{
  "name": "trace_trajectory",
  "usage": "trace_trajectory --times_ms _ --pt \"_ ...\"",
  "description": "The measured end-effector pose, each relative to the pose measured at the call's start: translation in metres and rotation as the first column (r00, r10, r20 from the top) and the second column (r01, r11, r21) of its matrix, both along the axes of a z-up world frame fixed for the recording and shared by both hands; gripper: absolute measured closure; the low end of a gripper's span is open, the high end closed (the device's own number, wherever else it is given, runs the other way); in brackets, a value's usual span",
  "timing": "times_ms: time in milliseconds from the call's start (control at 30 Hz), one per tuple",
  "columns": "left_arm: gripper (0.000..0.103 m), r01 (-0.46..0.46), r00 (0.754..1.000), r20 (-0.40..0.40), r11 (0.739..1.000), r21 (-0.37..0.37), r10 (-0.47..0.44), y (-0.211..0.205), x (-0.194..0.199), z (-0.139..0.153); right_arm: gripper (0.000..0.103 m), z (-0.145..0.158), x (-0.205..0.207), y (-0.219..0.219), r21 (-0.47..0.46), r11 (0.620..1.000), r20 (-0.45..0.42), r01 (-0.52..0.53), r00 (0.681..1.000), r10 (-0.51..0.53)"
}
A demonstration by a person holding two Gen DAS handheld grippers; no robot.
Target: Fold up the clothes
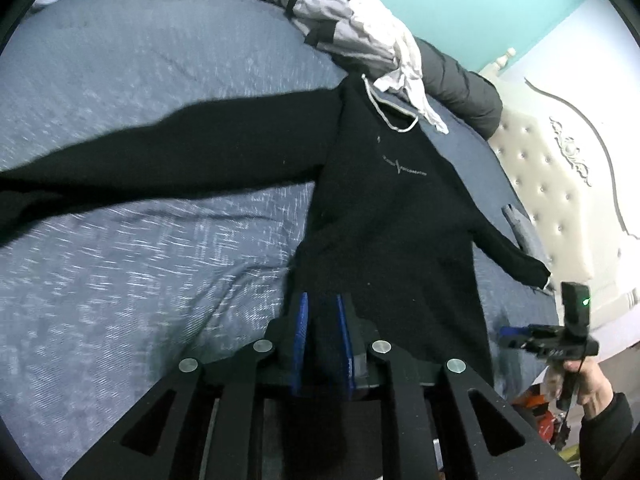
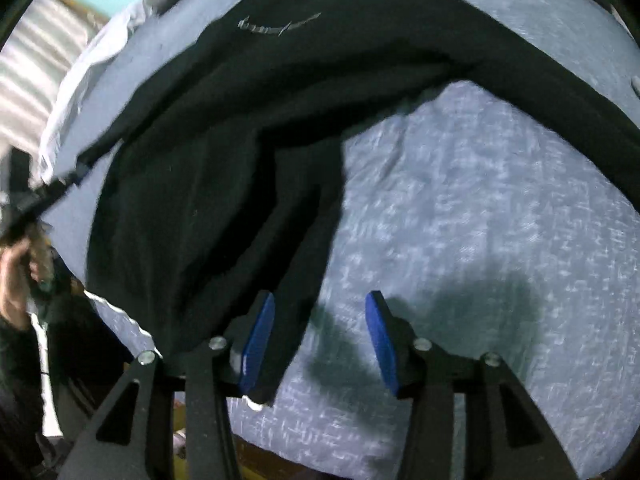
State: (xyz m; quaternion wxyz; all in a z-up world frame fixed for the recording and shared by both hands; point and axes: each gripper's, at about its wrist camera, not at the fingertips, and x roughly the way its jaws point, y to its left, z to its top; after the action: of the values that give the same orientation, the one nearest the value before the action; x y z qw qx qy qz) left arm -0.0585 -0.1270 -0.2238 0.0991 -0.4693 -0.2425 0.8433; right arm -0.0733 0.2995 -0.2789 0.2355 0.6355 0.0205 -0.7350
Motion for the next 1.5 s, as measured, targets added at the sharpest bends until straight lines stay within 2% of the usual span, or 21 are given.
trace_trajectory --times_ms 367,400,500,533,767,900,1000,1067,1167,1200,1233,1300,1433,1500 --pt "0.084 0.010 0.999 -0.046 0.999 -0.033 -0.011 -0.005 0.033 0.040 0.055 -0.026 0.012 -0.043 0.121 0.991 0.014 -0.053 0.999 0.052" --pt "0.084 0.011 0.999 -0.049 0.999 -0.034 -0.012 -0.006 0.035 0.042 0.059 -0.026 0.012 -0.043 0.122 0.991 0.009 -0.050 0.999 0.049" --pt "0.084 0.008 0.999 -0.052 0.999 -0.039 -0.010 -0.008 0.039 0.045 0.092 -0.022 0.014 -0.043 0.107 0.993 -0.014 -0.039 0.999 0.041" --pt "0.084 0.006 0.999 -0.052 0.999 -0.041 -0.008 -0.009 0.040 0.046 0.096 -0.020 0.015 -0.042 0.103 0.994 -0.022 -0.038 0.999 0.041" --pt "0.084 0.004 0.999 -0.051 0.999 -0.044 -0.007 -0.008 0.041 0.049 0.098 0.015 0.023 -0.005 0.063 0.998 -0.103 0.024 0.995 -0.017" --pt "0.084 0.018 0.999 -0.047 0.999 -0.047 -0.020 -0.003 0.040 0.048 0.098 0.023 0.027 0.025 0.055 0.996 -0.104 0.076 0.992 -0.070" --pt "0.084 0.023 0.999 -0.043 0.999 -0.039 -0.024 0.001 0.039 0.046 0.098 0.009 0.023 0.031 0.039 0.995 -0.043 0.089 0.995 -0.087" --pt "0.084 0.027 0.999 -0.040 0.999 -0.036 -0.028 0.004 0.039 0.045 0.097 0.001 0.027 0.031 0.039 0.996 -0.019 0.081 0.997 -0.081" --pt "0.084 0.038 0.998 -0.038 0.998 -0.044 -0.040 0.007 0.040 0.046 0.095 0.009 0.028 0.028 0.031 0.995 -0.064 0.094 0.994 -0.092" --pt "0.084 0.037 0.999 -0.038 0.998 -0.046 -0.039 0.007 0.041 0.047 0.089 0.015 0.027 0.026 0.018 0.996 -0.085 0.093 0.992 -0.091" --pt "0.084 0.035 0.999 -0.038 0.998 -0.044 -0.036 0.006 0.041 0.047 0.071 0.020 0.027 0.023 0.006 0.996 -0.103 0.090 0.991 -0.089" --pt "0.084 0.027 0.999 -0.038 0.999 -0.042 -0.028 0.003 0.041 0.048 0.050 0.024 0.025 0.015 -0.016 0.998 -0.104 0.063 0.992 -0.064" --pt "0.084 0.025 0.999 -0.040 0.999 -0.041 -0.026 0.002 0.043 0.052 0.050 0.008 0.015 -0.005 0.045 0.999 -0.075 0.011 0.997 -0.007" --pt "0.084 0.027 0.999 -0.044 0.999 -0.043 -0.029 0.001 0.045 0.054 0.050 -0.003 0.014 -0.006 0.046 0.999 -0.053 0.001 0.999 0.002"
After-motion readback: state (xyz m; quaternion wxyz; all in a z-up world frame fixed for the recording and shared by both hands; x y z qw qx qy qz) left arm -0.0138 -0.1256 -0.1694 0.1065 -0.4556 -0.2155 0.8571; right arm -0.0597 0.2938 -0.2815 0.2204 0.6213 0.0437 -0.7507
